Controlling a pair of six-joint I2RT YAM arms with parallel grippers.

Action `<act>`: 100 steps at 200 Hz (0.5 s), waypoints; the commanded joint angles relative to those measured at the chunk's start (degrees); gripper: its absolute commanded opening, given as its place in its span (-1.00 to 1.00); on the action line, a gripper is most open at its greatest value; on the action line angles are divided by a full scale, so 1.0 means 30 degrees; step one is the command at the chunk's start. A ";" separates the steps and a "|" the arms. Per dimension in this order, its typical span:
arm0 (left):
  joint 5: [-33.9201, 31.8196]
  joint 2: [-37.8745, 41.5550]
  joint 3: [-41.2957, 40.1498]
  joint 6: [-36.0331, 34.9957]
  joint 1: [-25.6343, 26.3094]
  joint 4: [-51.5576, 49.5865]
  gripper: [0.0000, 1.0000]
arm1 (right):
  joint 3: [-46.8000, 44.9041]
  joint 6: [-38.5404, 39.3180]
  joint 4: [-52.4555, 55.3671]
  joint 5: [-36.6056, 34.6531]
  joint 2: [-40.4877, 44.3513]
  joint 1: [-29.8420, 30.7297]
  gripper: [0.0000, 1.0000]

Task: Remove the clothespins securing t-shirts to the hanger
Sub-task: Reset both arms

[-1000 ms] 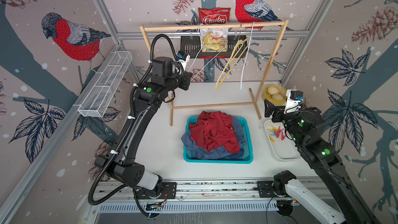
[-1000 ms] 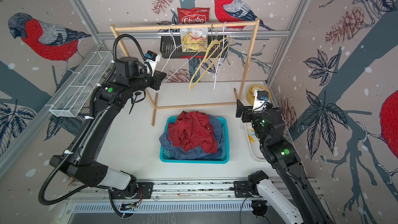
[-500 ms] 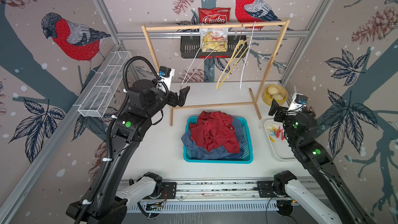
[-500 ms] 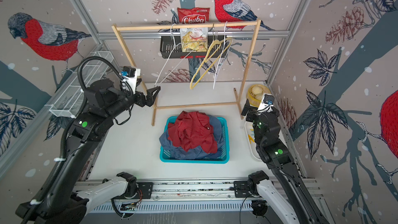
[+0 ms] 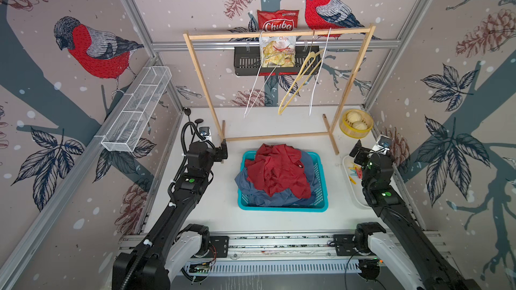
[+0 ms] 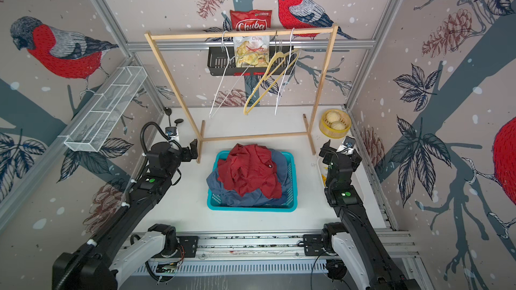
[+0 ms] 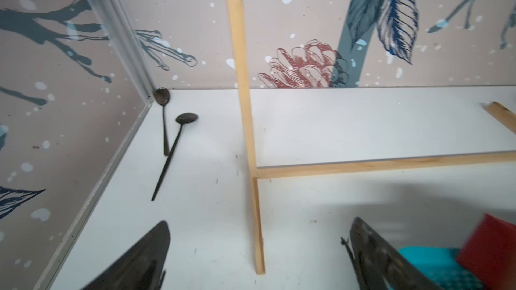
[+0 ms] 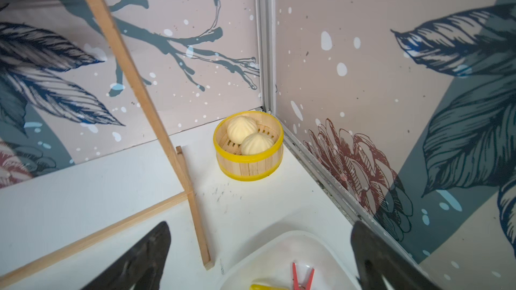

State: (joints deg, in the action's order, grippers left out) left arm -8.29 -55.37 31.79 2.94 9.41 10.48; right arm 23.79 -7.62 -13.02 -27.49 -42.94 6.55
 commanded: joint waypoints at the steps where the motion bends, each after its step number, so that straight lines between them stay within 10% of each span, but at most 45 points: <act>1: -0.3191 -0.1244 -0.1453 -0.0968 -0.0220 0.5631 0.95 | -0.0986 -0.0180 -0.3474 0.1117 -0.0733 -0.0903 1.00; 100: -0.1235 -0.6889 -0.5487 -0.2155 -0.0760 1.6042 0.95 | -0.6075 0.1748 -1.5550 0.3093 -0.4400 -0.1235 1.00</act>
State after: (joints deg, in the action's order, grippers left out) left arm -14.57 -73.56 17.06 -1.02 7.49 43.40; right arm 7.27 -2.94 -46.19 -20.71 -53.06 2.96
